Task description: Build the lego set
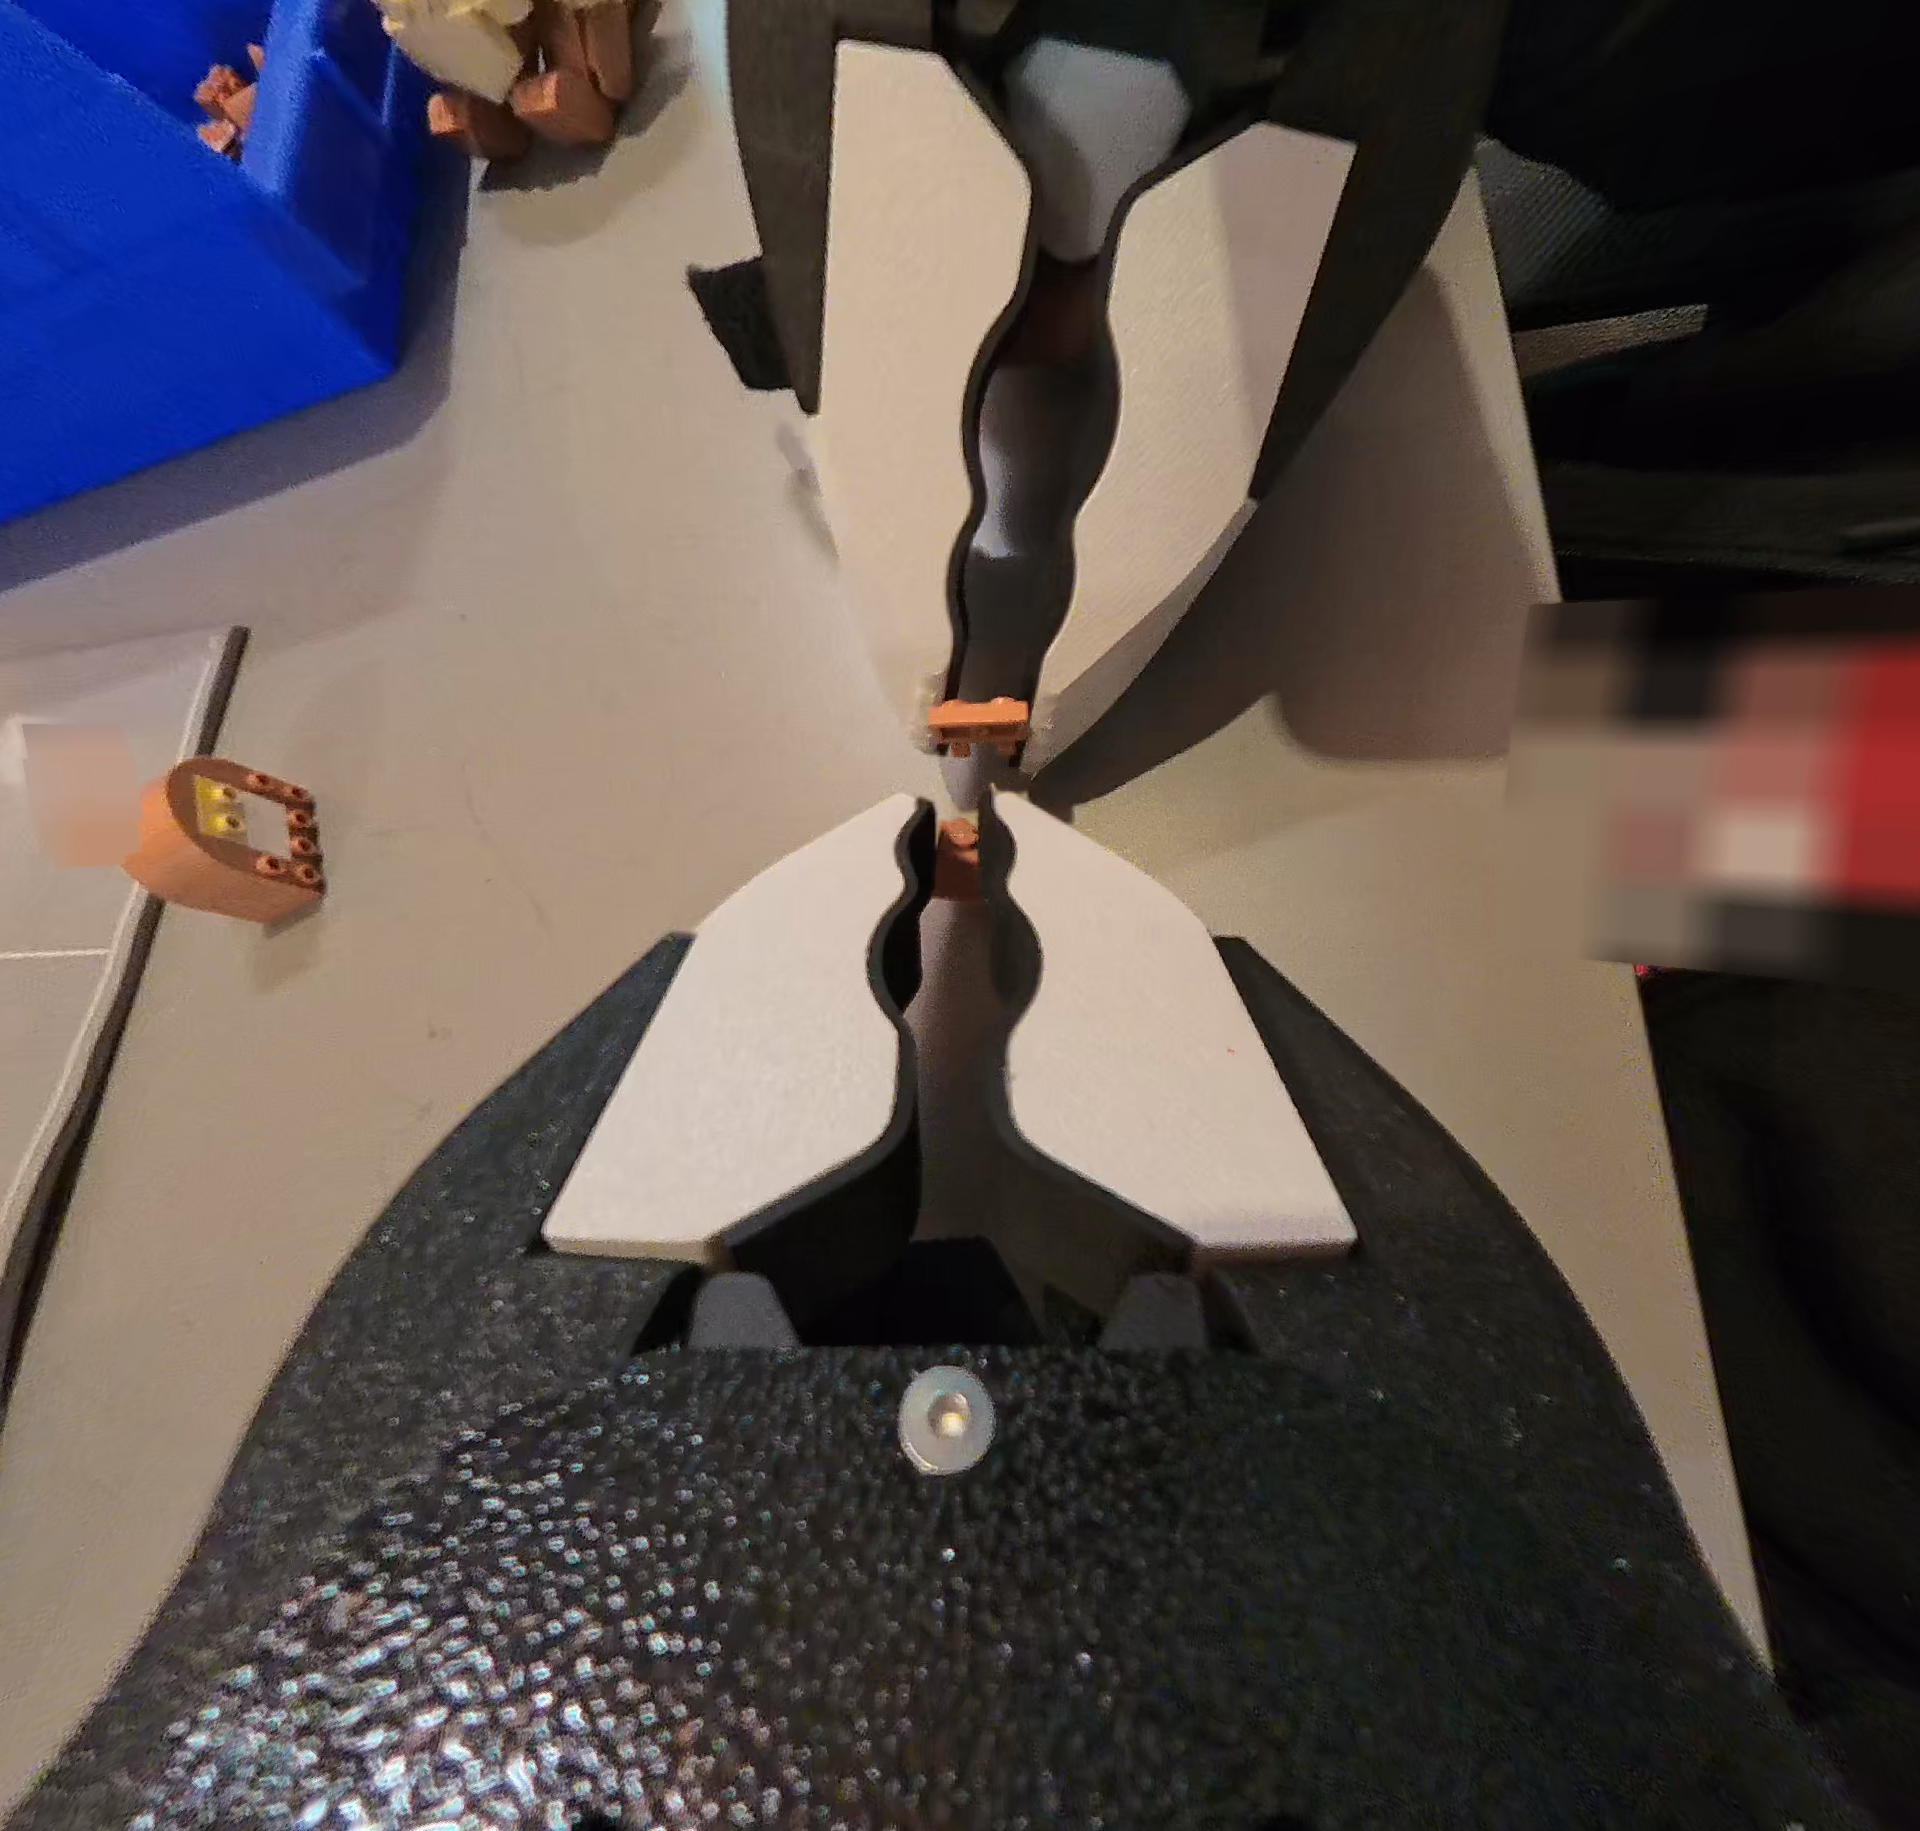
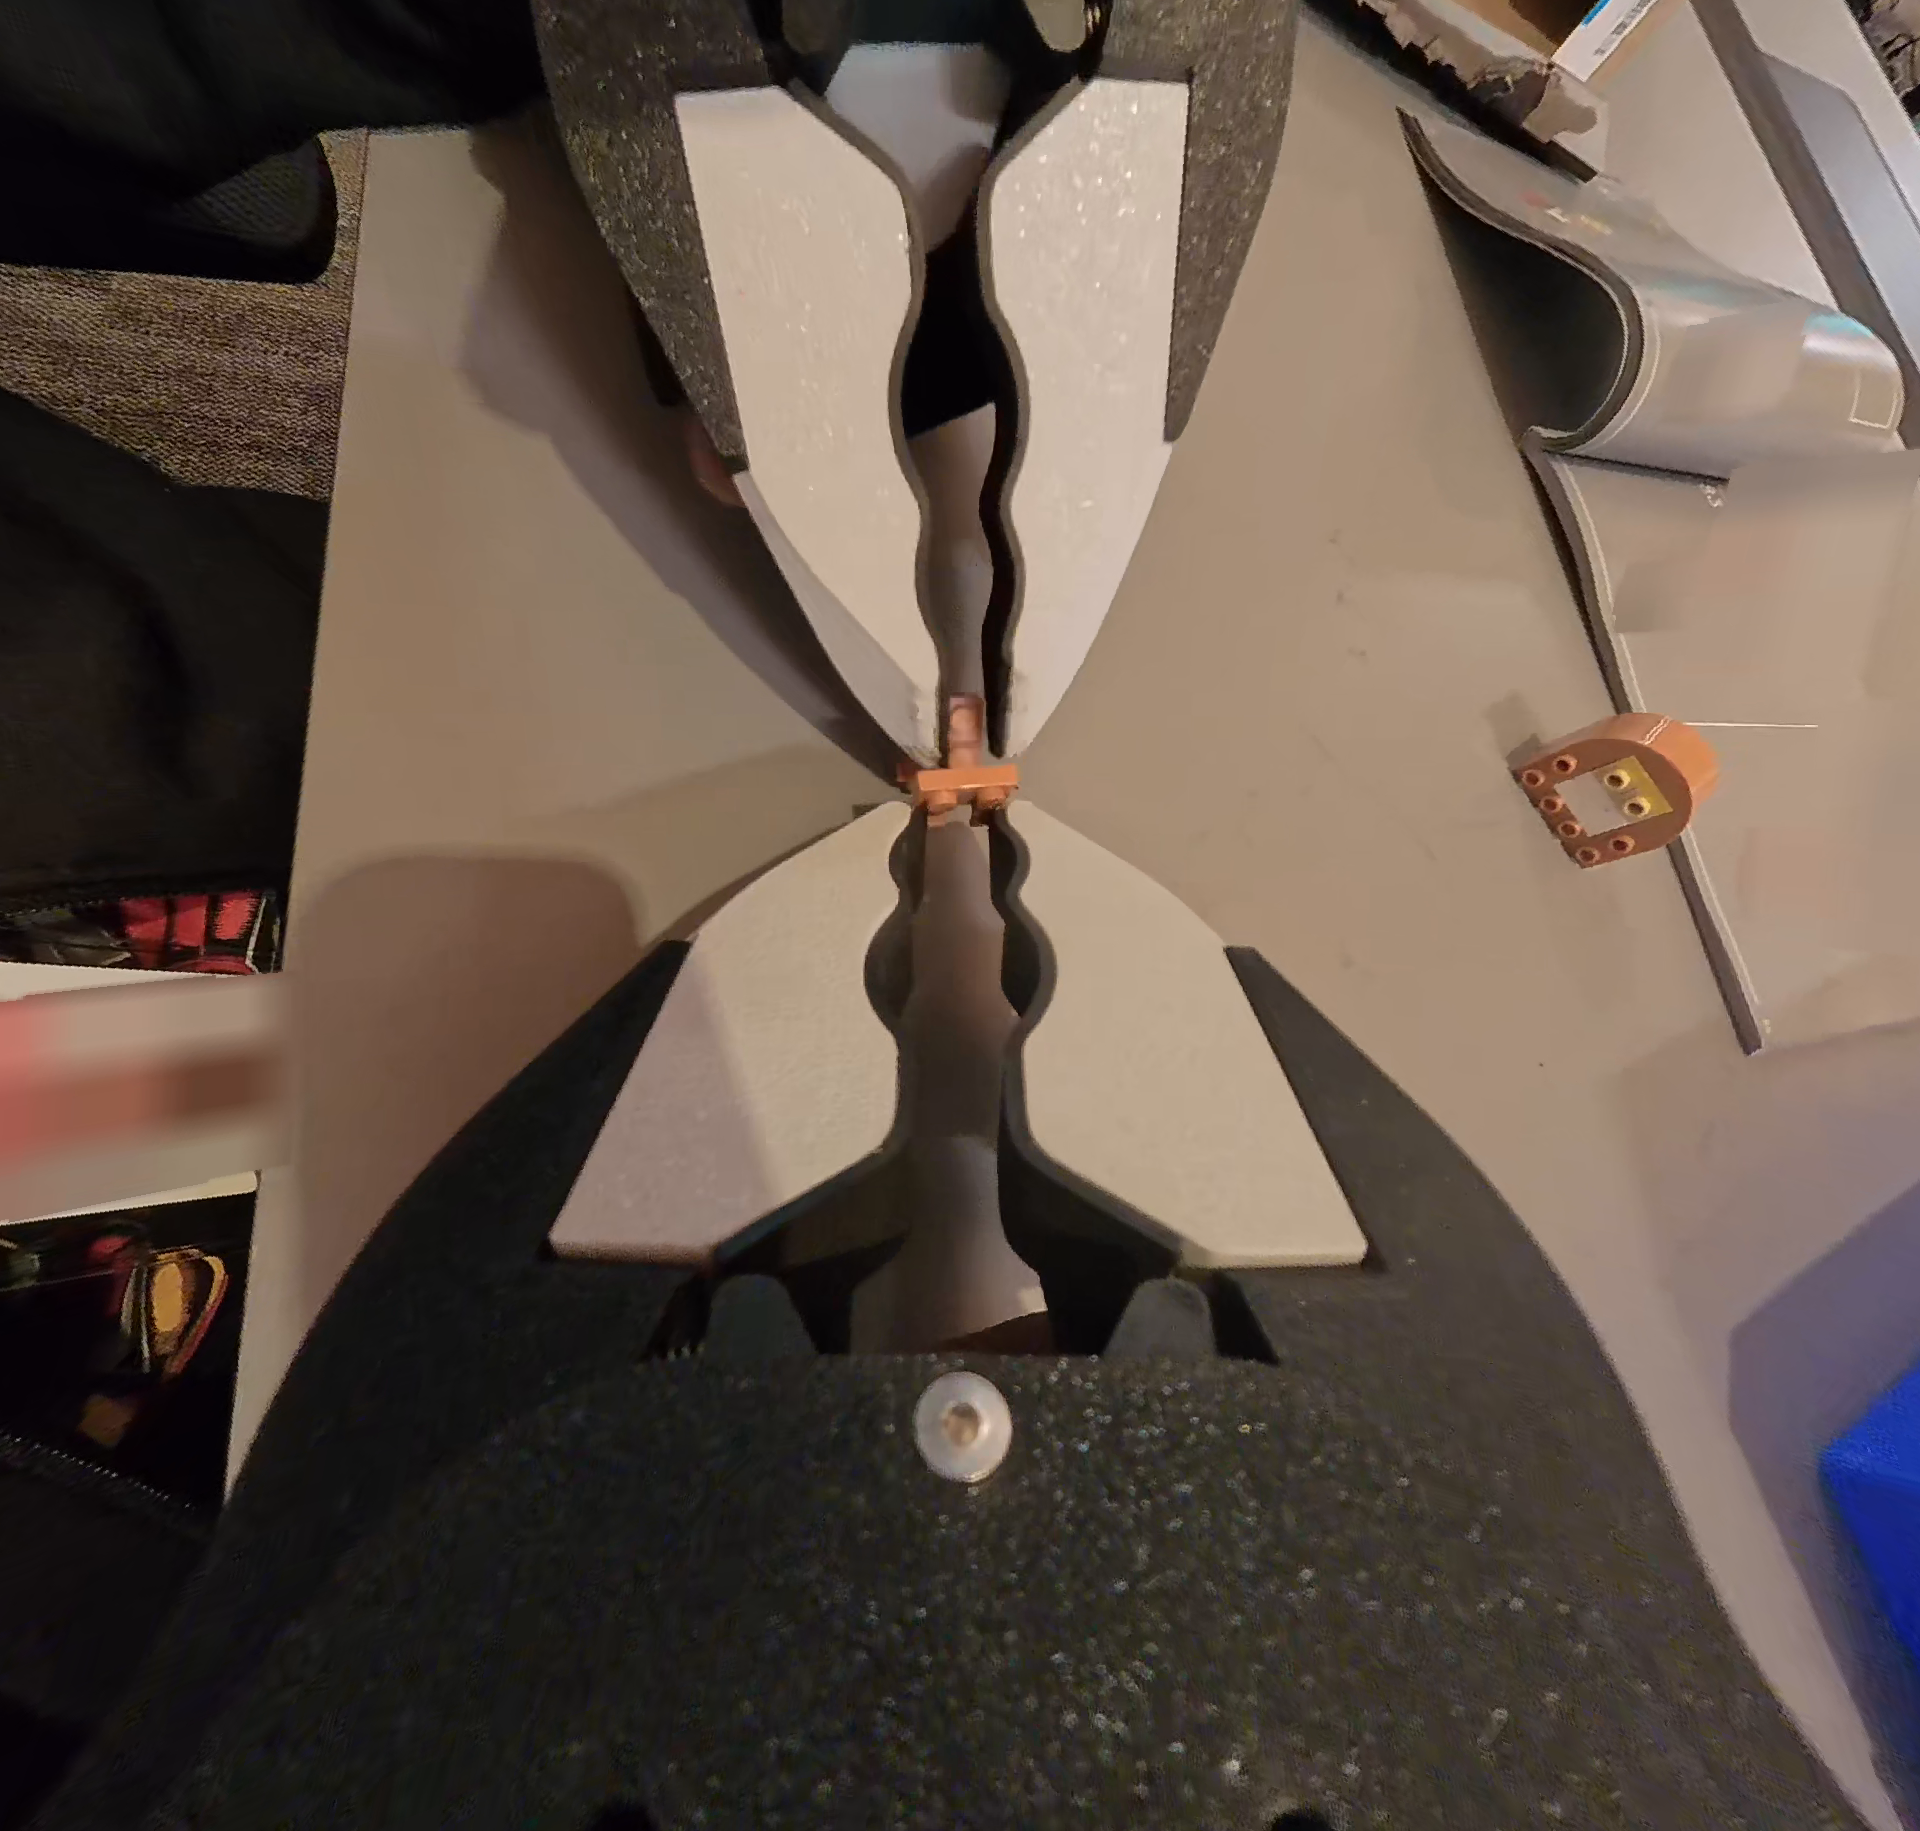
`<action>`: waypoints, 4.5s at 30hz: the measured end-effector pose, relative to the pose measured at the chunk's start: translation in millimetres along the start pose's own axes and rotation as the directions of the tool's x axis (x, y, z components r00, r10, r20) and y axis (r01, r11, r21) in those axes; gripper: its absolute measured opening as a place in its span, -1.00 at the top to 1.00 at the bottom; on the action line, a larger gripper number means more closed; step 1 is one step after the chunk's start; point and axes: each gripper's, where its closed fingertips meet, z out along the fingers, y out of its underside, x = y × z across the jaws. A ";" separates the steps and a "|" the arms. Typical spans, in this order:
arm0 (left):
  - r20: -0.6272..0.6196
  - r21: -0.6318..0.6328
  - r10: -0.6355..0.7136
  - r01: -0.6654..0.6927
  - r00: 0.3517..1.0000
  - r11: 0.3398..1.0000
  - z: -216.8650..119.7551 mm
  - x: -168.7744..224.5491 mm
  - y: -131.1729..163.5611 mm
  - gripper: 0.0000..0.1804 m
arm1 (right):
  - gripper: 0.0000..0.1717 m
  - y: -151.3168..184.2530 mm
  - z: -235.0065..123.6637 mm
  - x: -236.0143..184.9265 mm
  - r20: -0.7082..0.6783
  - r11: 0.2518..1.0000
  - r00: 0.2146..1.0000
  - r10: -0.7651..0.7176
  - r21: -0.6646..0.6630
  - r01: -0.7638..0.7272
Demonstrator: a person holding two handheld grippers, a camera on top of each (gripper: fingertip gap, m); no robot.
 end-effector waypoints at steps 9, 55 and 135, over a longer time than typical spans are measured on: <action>-0.021 -0.008 0.015 -0.015 1.000 1.000 -12.8 3.2 11.9 0.70 | 0.87 0.4 -0.3 -0.1 0.005 1.000 1.000 0.009 0.002 -0.009; 0.011 -0.003 0.104 -0.104 0.995 0.995 3.7 12.4 -7.2 0.79 | 0.87 10.8 -7.5 -11.4 0.055 0.996 0.998 0.010 -0.094 -0.005; 0.107 -0.067 0.024 -0.017 0.994 0.998 -10.5 8.3 -2.3 0.82 | 0.82 -6.9 9.9 -5.8 -0.072 0.970 0.974 -0.215 -0.134 0.204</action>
